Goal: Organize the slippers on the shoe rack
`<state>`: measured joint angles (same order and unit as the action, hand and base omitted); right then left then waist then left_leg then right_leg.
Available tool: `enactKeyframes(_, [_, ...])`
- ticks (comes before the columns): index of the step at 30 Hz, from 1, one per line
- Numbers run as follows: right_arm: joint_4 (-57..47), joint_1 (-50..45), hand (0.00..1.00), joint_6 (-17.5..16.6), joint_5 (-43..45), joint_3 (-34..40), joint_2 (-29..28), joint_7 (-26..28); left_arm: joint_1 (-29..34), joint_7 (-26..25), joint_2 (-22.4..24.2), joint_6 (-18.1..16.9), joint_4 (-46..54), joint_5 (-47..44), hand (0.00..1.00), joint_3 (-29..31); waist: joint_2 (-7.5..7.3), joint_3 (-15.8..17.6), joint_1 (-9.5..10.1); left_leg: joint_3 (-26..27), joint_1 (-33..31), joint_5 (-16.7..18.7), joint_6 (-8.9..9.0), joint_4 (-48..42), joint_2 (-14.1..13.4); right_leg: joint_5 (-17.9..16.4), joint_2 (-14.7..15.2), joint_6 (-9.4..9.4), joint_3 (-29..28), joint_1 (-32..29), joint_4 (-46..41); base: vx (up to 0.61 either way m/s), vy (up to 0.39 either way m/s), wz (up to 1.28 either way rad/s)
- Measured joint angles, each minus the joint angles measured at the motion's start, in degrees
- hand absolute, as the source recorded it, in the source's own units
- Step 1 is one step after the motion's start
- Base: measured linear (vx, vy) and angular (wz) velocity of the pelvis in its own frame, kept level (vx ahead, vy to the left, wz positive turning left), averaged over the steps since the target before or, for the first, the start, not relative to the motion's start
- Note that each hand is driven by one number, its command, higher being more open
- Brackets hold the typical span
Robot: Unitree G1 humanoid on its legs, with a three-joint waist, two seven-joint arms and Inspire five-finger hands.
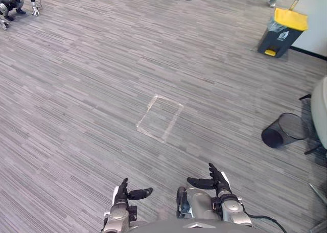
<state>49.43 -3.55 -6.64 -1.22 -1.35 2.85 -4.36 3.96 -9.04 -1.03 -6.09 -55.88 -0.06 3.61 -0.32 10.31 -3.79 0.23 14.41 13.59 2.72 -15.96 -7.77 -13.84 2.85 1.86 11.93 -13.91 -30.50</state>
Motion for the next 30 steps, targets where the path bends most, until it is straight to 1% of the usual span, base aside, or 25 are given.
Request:
enactKeyframes(2, [-2.7,-3.0,1.0,0.5,0.2,0.4,0.4,-0.2,-0.2,0.5,2.3,0.0,1.7,0.7,1.0,0.6,0.78,-0.2,0.14,-2.8,-10.5,-4.8,10.79,-25.3,-2.7,-1.7,-0.8,0.41,3.6,8.3,5.3,0.45,-0.125,0.8])
enactKeyframes(3, [-2.9,-3.4,1.0,0.6,0.2,0.1,0.5,-0.2,0.2,0.6,2.9,0.0,3.0,0.7,1.0,1.4,1.03,-0.4,0.46,-2.0,-13.5,-5.1,11.89,-32.0,-3.8,-1.8,-1.6,0.61,3.8,10.3,7.0,0.45,-0.056,0.16])
enactKeyframes(4, [-3.0,-3.5,1.0,0.8,0.3,-0.2,0.3,-0.1,0.5,0.6,3.3,-0.1,4.9,0.6,1.0,2.6,1.2,-0.4,0.94,1.0,-17.6,-4.5,10.7,-41.1,-6.2,-2.0,-2.7,0.93,3.8,14.0,9.8,0.43,-0.023,-0.08])
enactKeyframes(5, [-3.0,-3.6,1.0,1.0,0.5,-0.3,-0.5,-0.2,0.9,0.6,3.1,0.0,5.9,0.6,1.0,3.8,0.58,-0.5,1.4,6.1,-21.8,-2.8,7.49,-46.1,-8.6,-2.0,-3.2,0.95,3.4,19.4,13.8,0.51,-0.023,-0.18])
enactKeyframes(7, [-2.8,-4.0,1.0,1.0,1.3,-0.4,-1.3,-0.3,0.9,0.4,3.1,-0.2,7.0,0.6,1.0,4.5,-0.14,-0.8,2.6,10.9,-25.8,-0.3,4.19,-42.8,-9.3,-1.6,-2.7,0.36,1.5,23.7,17.9,0.44,0.007,-0.49])
enactKeyframes(8, [-2.0,-3.6,1.0,1.1,1.3,-0.4,-1.5,-0.3,0.6,0.3,3.0,-0.3,7.2,0.6,1.0,4.5,-0.02,-0.7,3.36,12.4,-28.2,1.1,2.93,-36.6,-8.5,-1.4,-1.9,-0.04,0.0,26.0,20.0,0.49,0.115,-0.81])
enactKeyframes(9, [-0.9,-2.9,1.0,1.3,1.3,-0.4,-1.5,-0.4,0.0,0.3,2.8,-0.2,7.2,0.6,1.0,4.5,-0.25,-0.5,3.74,11.9,-30.3,0.8,2.37,-25.8,-5.9,-1.3,-0.3,-0.44,-1.5,27.3,20.9,0.51,0.159,-0.65])
enactKeyframes(10, [-0.6,-2.8,1.0,1.3,1.3,-0.3,-1.6,-0.5,0.0,0.2,2.8,-0.2,7.2,0.6,1.0,4.5,-0.29,-0.5,3.79,11.5,-30.7,0.4,1.9,-22.3,-5.0,-1.3,0.2,-0.54,-1.8,27.6,20.9,0.63,0.286,-0.48])
enactKeyframes(11, [0.0,-2.5,1.0,1.4,1.3,-0.2,-1.5,-0.7,-0.1,0.1,2.7,-0.4,7.2,0.6,1.0,4.4,-0.35,-0.4,3.8,10.1,-31.3,-2.6,1.01,-13.5,-2.8,-1.5,1.2,-1.48,-2.5,28.4,20.9,0.66,0.29,-0.43])
enactKeyframes(12, [1.6,-2.3,1.0,1.6,1.2,0.1,-2.2,-1.0,-0.6,-0.3,1.4,-0.9,6.4,0.5,1.0,3.6,-2.09,-0.6,3.99,7.7,-29.3,-12.2,-0.28,-5.0,1.8,-2.4,4.2,-3.82,-4.8,30.4,20.7,0.56,0.243,-0.29])
enactKeyframes(14, [2.1,-2.3,1.0,1.4,1.1,0.1,-2.7,-0.9,-1.2,-0.7,0.3,-1.5,5.8,0.5,1.0,3.3,-3.01,-0.8,3.36,7.2,-29.3,-10.9,-1.19,-5.1,2.5,-0.5,4.7,-4.1,-5.9,29.8,20.5,0.42,0.147,0.07])
enactKeyframes(15, [2.6,-2.2,1.0,1.4,0.9,0.0,-3.0,-0.7,-1.3,-0.9,-0.7,-1.5,5.1,0.5,1.0,2.8,-3.34,-0.9,3.51,7.1,-29.7,-8.5,-1.45,-7.8,2.7,2.4,4.9,-5.16,-7.8,30.2,20.4,0.51,0.2,0.09])
enactKeyframes(16, [2.7,-2.1,1.0,1.5,0.8,0.1,-3.0,-0.7,-1.2,-0.9,-1.2,-1.1,4.4,0.3,1.0,2.5,-3.32,-1.0,3.62,7.2,-29.6,-7.1,-1.83,-9.6,2.7,3.4,5.2,-6.12,-8.9,30.6,19.7,0.59,0.285,-0.01])
enactKeyframes(18, [2.7,-2.0,1.0,1.4,0.7,0.2,-3.0,-0.7,-0.6,-0.9,-2.2,-0.6,3.8,0.2,1.0,2.2,-3.36,-1.2,3.22,8.3,-27.1,-3.3,-3.02,-11.2,3.7,6.0,6.0,-7.11,-11.2,28.4,10.7,0.45,0.215,-0.14])
enactKeyframes(20, [3.1,-1.4,1.0,1.5,0.7,0.3,-2.0,-0.8,0.1,-1.0,-3.4,-0.3,2.4,0.2,1.0,0.3,-3.9,-1.0,3.06,9.9,-18.0,-1.6,-2.94,-2.6,5.8,11.3,9.8,-7.66,-11.0,17.7,-14.0,0.57,0.189,-0.24])
enactKeyframes(21, [3.2,-0.9,1.0,1.5,0.7,0.2,-1.7,-0.7,0.0,-1.1,-3.9,0.1,1.8,0.2,1.0,-0.4,-3.93,-0.7,2.94,10.2,-15.2,-1.5,-3.11,-0.6,6.2,7.8,10.4,-5.26,-10.3,14.8,-20.3,0.7,0.14,-0.19])
enactKeyframes(22, [2.6,-0.5,1.0,1.3,0.3,0.1,-0.6,-0.4,0.1,-1.3,-4.0,0.5,0.9,0.2,1.0,-1.3,-2.14,0.3,2.18,10.1,-8.1,-1.5,-3.13,4.4,5.1,1.4,8.8,-1.79,-6.7,10.1,-26.6,0.57,0.048,-0.1])
enactKeyframes(23, [2.1,-0.5,1.0,0.9,0.1,0.1,-0.2,-0.4,0.2,-1.3,-3.9,0.5,0.9,0.2,1.0,-1.6,-1.39,0.3,1.88,10.1,-5.7,-1.5,-3.13,5.8,3.9,-1.1,6.9,-1.23,-4.6,7.9,-26.4,0.47,0.032,-0.01])
enactKeyframes(24, [2.0,-0.5,1.0,0.9,0.1,0.1,-0.1,-0.4,0.2,-1.3,-3.9,0.5,0.9,0.2,1.0,-1.7,-1.22,0.4,1.82,10.1,-5.1,-1.5,-3.12,6.0,3.5,-1.7,6.4,-1.07,-4.1,7.2,-26.1,0.36,-0.044,0.12])
enactKeyframes(25, [1.4,-0.4,1.0,0.6,0.0,0.1,0.2,-0.4,0.0,-1.2,-3.9,0.4,0.6,0.3,1.0,-1.9,-0.92,0.4,1.34,10.3,-2.9,-1.5,-3.12,6.5,1.6,-4.0,3.9,-0.88,-0.5,2.3,-20.3,0.27,-0.067,0.11])
enactKeyframes(26, [1.3,-0.2,1.0,0.4,0.0,0.0,0.1,-0.4,0.0,-1.1,-4.1,0.4,0.5,0.3,1.0,-2.2,-0.96,0.4,1.25,10.3,-2.2,-1.5,-3.08,6.5,1.0,-4.1,3.3,-1.03,0.7,0.3,-15.8,0.56,-0.145,0.15])
enactKeyframes(27, [1.3,-0.1,1.0,0.3,0.0,-0.3,0.0,-0.6,0.3,-0.7,-4.0,0.4,0.4,0.6,1.0,-2.5,-1.71,0.4,0.52,10.5,-0.8,-0.9,-1.88,6.4,1.4,-1.3,2.7,-1.89,3.4,-1.5,-4.3,0.47,-0.125,0.07])
enactKeyframes(28, [1.3,-0.5,1.0,0.2,0.0,-1.0,-0.2,-0.7,0.8,-0.3,-4.1,0.3,0.4,0.7,1.0,-2.5,-2.87,0.0,0.32,10.9,0.2,-0.1,-0.5,6.4,2.2,7.4,2.7,0.11,5.1,-1.6,5.0,0.61,-0.166,-0.18])
enactKeyframes(29, [1.9,0.2,1.0,0.3,0.1,-0.9,0.9,-0.3,0.0,0.2,-2.9,0.5,-1.8,0.9,1.0,-2.3,-0.43,-0.5,0.56,11.0,1.5,1.0,0.89,5.9,-0.5,8.2,0.1,3.56,5.8,-0.7,4.8,0.42,-0.12,-0.42])
enactKeyframes(30, [2.1,0.9,1.0,0.3,0.0,-0.8,0.9,-0.6,-0.2,0.3,-2.4,0.5,-1.9,0.9,1.0,-2.3,0.1,-0.7,0.88,10.9,1.0,0.8,0.39,5.9,-0.7,8.2,-0.7,3.63,5.3,-0.7,5.8,0.49,-0.161,-0.57])
